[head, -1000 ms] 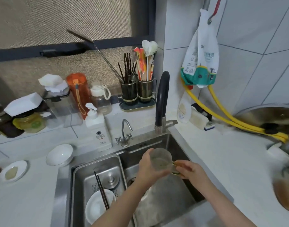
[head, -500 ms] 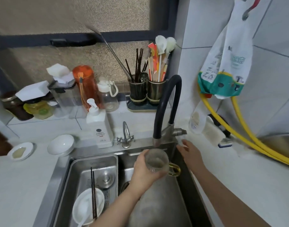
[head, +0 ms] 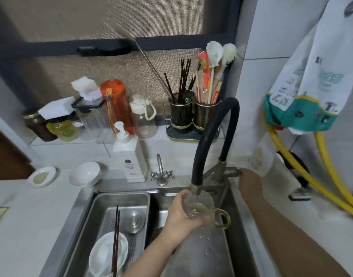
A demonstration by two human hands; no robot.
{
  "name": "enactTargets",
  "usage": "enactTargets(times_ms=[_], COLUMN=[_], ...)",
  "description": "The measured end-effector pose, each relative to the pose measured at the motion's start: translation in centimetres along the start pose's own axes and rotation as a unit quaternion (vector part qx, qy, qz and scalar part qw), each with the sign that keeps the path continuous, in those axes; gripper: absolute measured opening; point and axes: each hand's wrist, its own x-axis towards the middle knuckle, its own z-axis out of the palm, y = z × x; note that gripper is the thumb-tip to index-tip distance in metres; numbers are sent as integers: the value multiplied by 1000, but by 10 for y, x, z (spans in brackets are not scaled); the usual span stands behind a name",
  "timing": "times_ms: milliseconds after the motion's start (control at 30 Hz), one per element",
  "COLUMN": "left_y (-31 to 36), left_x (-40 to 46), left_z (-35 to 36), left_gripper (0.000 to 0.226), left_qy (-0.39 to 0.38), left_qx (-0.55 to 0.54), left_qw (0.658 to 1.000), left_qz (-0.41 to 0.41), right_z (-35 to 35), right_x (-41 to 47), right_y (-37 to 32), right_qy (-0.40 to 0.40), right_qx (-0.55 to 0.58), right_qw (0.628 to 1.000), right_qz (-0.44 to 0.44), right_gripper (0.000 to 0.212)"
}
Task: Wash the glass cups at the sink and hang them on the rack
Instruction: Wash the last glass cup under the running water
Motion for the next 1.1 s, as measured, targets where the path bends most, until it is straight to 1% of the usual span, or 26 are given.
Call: enactTargets(times_ms=[200,400,533,633,767,900,1000,1100], left_y=[-1,-7,-9,-10,-9,-13,-15,-14], left_x=[-1,3,1,0,-2,-1,0,-1], left_z=[1,0,1,0,-1,-2,-3,-4], left_gripper=[70,66,77,80,79,71,70,73], left_qy=[-11,-13,-17,-11,-11,-10,-4,-5], left_qx=[7,13,12,12,4,10,9,10], left_qw=[1000,1000,999,999,999,999,999,999], left_qz=[-10,-19,-36,-43,-40,-34,-36,-36], right_z=[5,11,11,6,-2,-3,-4,-6], right_x=[7,12,13,13,13,13,13,12], right_y=[7,11,17,17,18,21,23,22], right_qy=[11,16,38,52,48,45,46,46], right_qx=[-21,4,34,81,89,112,110,127], right_qw=[1000,1000,999,995,994,992,991,989], right_qz=[3,-1,-1,-12,-35,-49,-64,-56], right_gripper=[33,33,30,27,25,25,26,24])
